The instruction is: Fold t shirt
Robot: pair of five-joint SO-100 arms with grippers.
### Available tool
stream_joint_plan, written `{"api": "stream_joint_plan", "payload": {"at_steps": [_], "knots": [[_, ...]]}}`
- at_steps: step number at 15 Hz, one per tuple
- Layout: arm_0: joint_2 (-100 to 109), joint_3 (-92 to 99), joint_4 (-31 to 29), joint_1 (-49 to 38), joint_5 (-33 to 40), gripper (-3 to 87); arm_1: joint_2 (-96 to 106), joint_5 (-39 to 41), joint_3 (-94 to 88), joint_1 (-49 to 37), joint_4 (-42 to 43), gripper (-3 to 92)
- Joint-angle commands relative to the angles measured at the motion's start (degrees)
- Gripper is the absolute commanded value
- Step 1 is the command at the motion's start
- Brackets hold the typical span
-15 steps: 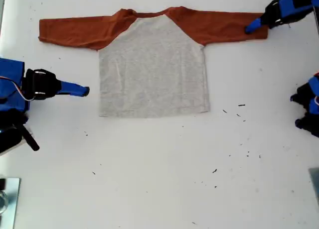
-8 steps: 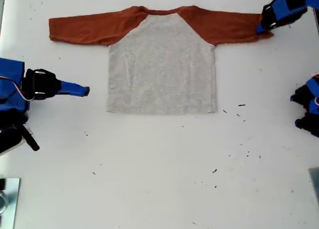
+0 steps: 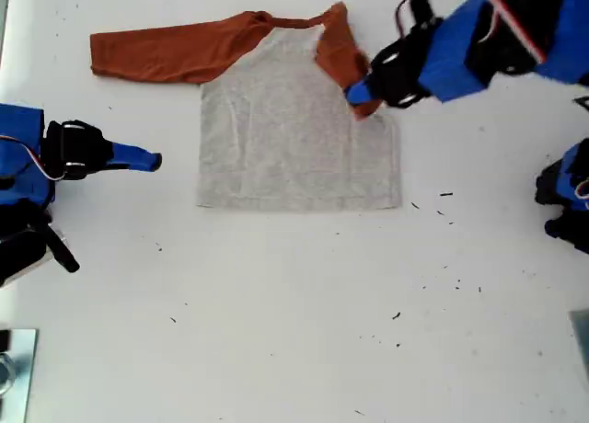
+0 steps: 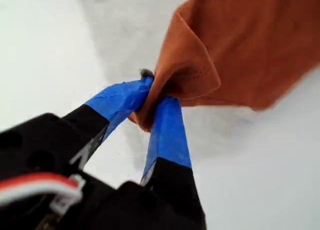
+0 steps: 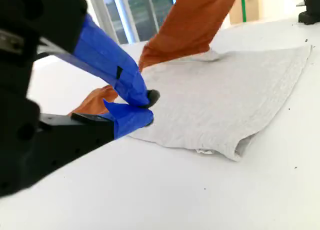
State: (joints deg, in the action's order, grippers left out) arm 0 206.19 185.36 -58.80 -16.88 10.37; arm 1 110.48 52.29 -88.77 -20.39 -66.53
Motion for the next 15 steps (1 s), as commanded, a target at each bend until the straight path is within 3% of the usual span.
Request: {"api": "stream_joint_plan", "payload": {"at_steps": [1,2,5,8,11,13,15], "knots": [[0.44,0.53,-0.09,-0.79,-0.18,-0.2,-11.16,-3.69,13.71,9.05,5.01,21.3],[0.44,0.53,-0.09,-0.79,-0.18,0.1,-13.80,-3.52,22.68,8.70,-2.81,26.1],[0.44,0.53,-0.09,-0.53,-0.18,0.2,-0.70,-1.85,21.80,-0.62,-16.35,22.0],[0.44,0.53,-0.09,-0.18,-0.18,3.2,17.67,-0.35,-1.67,-8.79,-15.73,21.7],[0.44,0.53,-0.09,-0.35,-0.18,5.4,53.26,-4.92,-50.36,-17.58,-3.52,11.2],[0.44,0.53,-0.09,-0.62,-0.70,-0.3,74.27,-10.63,-70.31,-18.11,-5.27,3.8],[0.44,0.35,2.64,-1.23,-2.37,-0.3,89.47,-14.59,-83.50,-15.38,-6.50,3.6]]}}
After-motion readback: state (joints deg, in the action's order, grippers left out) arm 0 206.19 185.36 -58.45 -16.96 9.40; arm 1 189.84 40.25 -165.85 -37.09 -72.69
